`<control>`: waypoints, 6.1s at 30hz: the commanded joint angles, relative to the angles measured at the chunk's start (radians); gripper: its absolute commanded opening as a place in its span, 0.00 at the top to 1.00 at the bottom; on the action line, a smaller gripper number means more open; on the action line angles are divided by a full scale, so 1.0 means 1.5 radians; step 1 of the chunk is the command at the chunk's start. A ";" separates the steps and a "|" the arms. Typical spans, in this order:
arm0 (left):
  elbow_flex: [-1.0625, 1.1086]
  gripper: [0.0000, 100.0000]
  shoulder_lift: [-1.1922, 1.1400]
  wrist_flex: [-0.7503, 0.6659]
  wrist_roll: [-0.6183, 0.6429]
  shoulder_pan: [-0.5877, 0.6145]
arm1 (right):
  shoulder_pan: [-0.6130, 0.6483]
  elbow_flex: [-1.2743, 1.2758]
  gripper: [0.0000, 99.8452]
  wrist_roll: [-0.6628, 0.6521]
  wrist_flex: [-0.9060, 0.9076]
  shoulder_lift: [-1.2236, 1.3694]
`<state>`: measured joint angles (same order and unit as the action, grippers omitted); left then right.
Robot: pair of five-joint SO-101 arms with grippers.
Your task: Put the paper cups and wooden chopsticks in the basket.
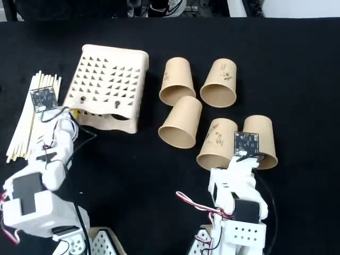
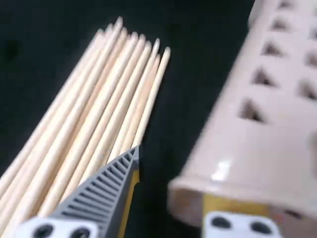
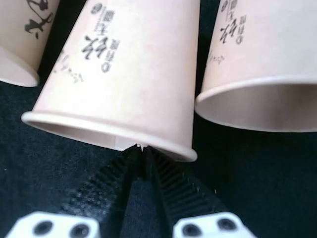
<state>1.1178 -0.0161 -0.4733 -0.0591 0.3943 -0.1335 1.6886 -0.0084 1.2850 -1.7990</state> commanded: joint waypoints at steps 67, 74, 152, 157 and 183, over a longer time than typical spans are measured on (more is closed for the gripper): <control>-0.351 0.70 0.796 1.146 0.180 -0.113 | -0.006 -0.002 0.99 -0.001 0.004 -0.044; -0.582 0.70 0.797 1.348 0.175 -0.037 | 0.011 -0.002 0.99 -0.002 0.004 -0.044; 0.386 0.89 1.227 1.070 -0.206 0.105 | 0.244 -0.139 0.99 -0.435 -0.825 0.584; 0.387 0.89 1.227 1.070 -0.208 0.105 | 0.205 -0.236 0.99 -0.431 -0.524 0.412; 0.386 0.89 1.227 1.075 -0.207 0.105 | 0.436 -1.005 0.99 -0.137 -0.104 0.576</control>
<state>1.6794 1.8205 1.1469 -0.3659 0.5616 0.4342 0.3046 -0.2478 1.1193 -1.1285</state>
